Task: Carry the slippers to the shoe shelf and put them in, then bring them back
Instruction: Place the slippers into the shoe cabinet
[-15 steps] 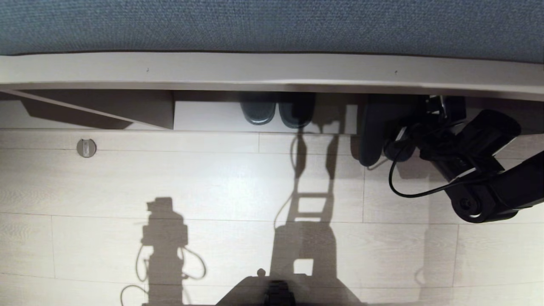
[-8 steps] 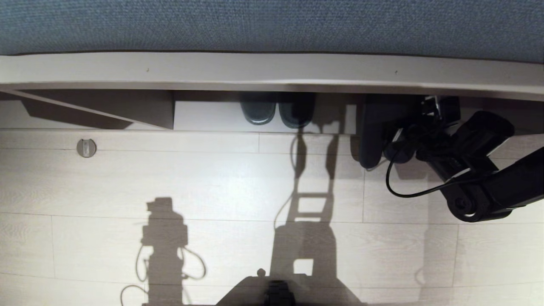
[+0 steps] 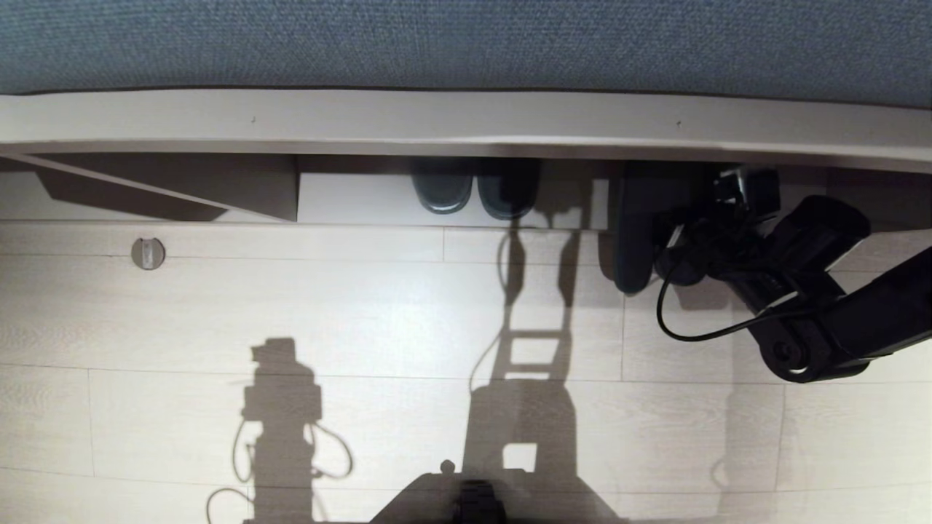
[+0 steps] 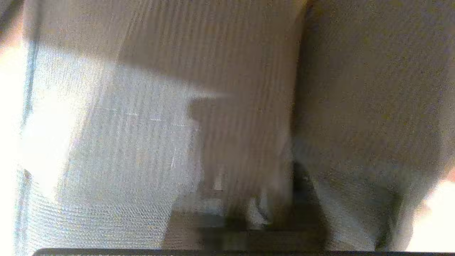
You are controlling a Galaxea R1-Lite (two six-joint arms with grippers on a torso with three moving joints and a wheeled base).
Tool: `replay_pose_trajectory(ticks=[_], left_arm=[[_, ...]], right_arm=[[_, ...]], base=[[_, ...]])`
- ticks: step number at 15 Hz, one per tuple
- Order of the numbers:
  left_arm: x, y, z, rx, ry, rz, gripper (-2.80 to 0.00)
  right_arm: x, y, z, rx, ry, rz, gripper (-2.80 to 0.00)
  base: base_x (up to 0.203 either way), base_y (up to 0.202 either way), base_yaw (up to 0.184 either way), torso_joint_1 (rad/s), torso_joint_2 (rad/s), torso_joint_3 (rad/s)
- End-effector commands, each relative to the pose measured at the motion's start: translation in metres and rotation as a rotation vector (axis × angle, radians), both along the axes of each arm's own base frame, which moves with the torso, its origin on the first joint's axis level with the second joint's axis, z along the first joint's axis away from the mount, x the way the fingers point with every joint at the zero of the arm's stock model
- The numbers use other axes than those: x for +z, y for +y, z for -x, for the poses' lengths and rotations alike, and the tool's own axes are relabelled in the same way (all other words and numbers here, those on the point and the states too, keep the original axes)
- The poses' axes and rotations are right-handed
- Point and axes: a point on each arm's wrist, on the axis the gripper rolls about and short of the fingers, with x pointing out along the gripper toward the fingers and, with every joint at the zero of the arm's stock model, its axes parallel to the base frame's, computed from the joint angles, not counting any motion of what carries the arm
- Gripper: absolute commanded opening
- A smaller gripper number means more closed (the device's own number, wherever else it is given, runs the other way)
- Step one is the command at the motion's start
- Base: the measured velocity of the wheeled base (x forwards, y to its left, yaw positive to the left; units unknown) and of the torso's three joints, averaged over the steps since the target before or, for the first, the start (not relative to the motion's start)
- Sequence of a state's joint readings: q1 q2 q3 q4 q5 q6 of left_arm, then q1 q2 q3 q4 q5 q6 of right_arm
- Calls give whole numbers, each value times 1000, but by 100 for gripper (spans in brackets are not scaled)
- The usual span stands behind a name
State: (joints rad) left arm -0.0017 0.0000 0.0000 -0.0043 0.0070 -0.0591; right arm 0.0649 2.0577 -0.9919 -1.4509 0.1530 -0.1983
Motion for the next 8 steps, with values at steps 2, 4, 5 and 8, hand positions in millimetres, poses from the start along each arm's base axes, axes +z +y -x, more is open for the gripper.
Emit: replay_pose_trajectory(ticks=[2, 4, 5, 8], left_arm=[[0, 0, 0, 1, 0, 1, -280], [0, 0, 0, 1, 0, 1, -280], [0, 0, 0, 1, 0, 1, -280], [0, 0, 0, 1, 0, 1, -280]], right_arm=[[-1, 0, -1, 2, -4, 2, 0], [0, 1, -1, 2, -9, 1, 0], [0, 1, -1, 2, -7, 1, 0], [1, 0, 4, 3, -6, 2, 0]], base=[[0, 0, 0, 0, 0, 0], [0, 0, 0, 0, 0, 0], [0, 0, 0, 0, 0, 0], [0, 0, 0, 0, 0, 0]])
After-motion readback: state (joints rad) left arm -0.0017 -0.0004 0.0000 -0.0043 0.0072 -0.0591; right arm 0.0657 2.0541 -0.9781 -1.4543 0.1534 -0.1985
